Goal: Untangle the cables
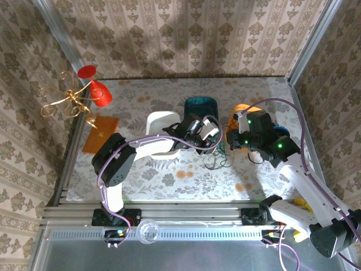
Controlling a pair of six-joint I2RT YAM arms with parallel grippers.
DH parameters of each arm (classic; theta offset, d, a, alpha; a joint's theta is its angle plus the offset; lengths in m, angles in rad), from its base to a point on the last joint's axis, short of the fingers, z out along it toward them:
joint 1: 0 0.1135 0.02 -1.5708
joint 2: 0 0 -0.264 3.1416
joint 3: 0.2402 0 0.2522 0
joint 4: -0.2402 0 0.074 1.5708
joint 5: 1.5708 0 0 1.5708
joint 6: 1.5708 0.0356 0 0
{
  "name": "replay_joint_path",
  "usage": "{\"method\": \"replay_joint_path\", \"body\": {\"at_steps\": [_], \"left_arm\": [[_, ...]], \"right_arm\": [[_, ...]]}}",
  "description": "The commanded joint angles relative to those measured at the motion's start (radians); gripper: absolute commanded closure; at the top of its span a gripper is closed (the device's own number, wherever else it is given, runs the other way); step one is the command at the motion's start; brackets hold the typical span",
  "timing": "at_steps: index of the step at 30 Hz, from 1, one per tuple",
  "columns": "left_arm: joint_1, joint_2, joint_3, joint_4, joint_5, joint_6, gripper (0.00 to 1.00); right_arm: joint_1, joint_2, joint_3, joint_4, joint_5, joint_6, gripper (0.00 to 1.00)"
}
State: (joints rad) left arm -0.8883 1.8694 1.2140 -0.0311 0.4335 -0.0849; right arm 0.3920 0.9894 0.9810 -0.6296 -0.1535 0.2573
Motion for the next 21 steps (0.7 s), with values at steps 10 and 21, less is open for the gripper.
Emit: {"method": "replay_joint_path", "body": {"at_steps": [10,21], "left_arm": [[0.008,-0.113,-0.078,-0.115,0.0,0.022,0.99],[0.018,-0.292,-0.305,-0.172,-0.095,0.021,0.98]], "right_arm": [[-0.014,-0.076,0.058,-0.019,0.336,0.046,1.0],[-0.094,-0.159,0.054,0.13,0.297,0.105,1.0]]}}
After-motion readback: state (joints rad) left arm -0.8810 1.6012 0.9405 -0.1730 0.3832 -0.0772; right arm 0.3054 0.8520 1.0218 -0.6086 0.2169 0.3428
